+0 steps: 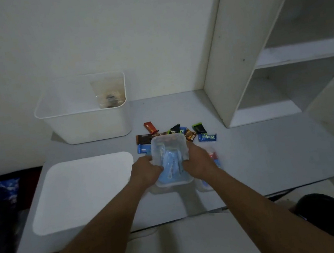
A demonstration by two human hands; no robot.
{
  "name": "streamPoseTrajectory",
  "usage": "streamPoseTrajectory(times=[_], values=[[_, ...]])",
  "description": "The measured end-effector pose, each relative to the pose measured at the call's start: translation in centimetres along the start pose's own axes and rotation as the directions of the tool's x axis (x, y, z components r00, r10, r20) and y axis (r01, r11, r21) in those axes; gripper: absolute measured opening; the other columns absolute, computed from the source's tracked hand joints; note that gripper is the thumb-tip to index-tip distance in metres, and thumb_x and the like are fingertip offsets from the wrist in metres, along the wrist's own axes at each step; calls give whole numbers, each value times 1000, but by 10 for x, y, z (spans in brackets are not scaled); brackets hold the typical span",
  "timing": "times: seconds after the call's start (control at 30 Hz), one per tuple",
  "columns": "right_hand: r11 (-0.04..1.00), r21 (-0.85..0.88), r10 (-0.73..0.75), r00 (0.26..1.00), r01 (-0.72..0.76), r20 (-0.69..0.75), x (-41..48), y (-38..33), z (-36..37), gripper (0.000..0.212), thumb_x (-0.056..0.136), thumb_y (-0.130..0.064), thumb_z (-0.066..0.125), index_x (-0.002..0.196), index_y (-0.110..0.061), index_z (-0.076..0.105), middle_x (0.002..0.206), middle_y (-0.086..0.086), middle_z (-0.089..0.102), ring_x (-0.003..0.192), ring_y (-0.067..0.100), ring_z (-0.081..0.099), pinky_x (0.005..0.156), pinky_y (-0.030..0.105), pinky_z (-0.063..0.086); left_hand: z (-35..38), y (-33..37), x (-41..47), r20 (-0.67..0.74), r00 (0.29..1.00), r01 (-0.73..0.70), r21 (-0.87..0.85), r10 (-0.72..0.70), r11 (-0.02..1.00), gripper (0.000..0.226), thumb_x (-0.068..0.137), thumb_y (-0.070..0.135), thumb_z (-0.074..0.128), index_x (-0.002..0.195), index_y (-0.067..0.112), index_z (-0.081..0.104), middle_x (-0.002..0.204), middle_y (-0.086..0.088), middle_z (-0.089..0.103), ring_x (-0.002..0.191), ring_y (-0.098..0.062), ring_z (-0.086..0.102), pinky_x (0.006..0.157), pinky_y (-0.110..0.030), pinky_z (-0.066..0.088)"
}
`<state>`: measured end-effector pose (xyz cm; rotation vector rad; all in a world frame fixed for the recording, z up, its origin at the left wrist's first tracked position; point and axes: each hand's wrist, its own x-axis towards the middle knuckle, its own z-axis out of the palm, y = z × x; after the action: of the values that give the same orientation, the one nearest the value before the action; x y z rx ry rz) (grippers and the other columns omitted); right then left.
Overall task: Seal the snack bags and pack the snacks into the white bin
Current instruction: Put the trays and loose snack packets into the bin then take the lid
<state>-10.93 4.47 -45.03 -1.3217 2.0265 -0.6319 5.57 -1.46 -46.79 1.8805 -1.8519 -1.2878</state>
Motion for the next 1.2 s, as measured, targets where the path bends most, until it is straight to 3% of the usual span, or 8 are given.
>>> streamPoseTrajectory(times=[0.27,0.33,0.53,0.7,0.83,0.9,1.0,1.2], values=[[997,29,68,994,-66,-87,-11,25,-72,43,87,-8,61,129,-12,54,98,3,62,89,18,57,62,19,40,30,65,-24,-11,989,-148,-144,148,978,50,82,10,66,130,21,55,114,-4,65,94,-19,61,80,-30,53],[993,36,114,988,-111,-100,-15,39,-79,45,87,-8,62,131,-12,52,98,5,62,90,19,57,72,21,40,44,73,-27,6,989,-146,-134,148,980,51,80,10,68,129,20,56,115,-6,66,97,-22,63,84,-35,55],[972,67,230,971,-226,-65,-25,82,-74,63,92,-13,62,150,-10,35,142,15,50,129,27,49,105,28,37,82,73,-32,94,990,-93,-113,104,989,58,82,13,67,137,22,51,123,-8,65,108,-26,62,92,-36,53],[963,150,240,967,-226,-82,-30,106,-66,56,94,-9,58,147,-11,40,131,13,57,117,23,55,84,16,35,100,64,-30,126,991,-32,-168,53,985,67,83,17,69,142,30,43,111,-6,67,103,-22,62,89,-30,49],[937,237,270,962,-256,-27,-25,116,-60,64,97,-16,55,154,-24,27,154,3,39,135,23,43,102,24,35,108,59,-27,249,968,59,-390,43,919,74,82,11,63,142,47,37,122,0,63,107,-24,63,91,-41,54],[919,276,290,957,-283,17,-23,117,-60,67,97,-19,55,155,-29,23,157,1,34,136,23,43,112,36,37,111,59,-27,306,951,120,-508,49,853,70,88,2,57,141,45,40,113,2,65,99,-23,66,74,-37,58],[912,294,284,957,-287,57,-22,120,-63,76,93,-18,59,155,-34,18,155,3,37,132,25,48,109,44,43,112,57,-27,343,935,128,-571,94,811,69,89,-5,53,139,42,42,106,5,65,91,-20,67,58,-32,57],[858,423,252,957,-291,145,-22,110,-76,89,89,-15,68,152,-47,14,151,5,42,121,28,56,88,44,58,88,63,-24,318,939,62,-536,133,842,67,88,1,54,133,50,44,112,7,66,102,-22,66,82,-42,58]])
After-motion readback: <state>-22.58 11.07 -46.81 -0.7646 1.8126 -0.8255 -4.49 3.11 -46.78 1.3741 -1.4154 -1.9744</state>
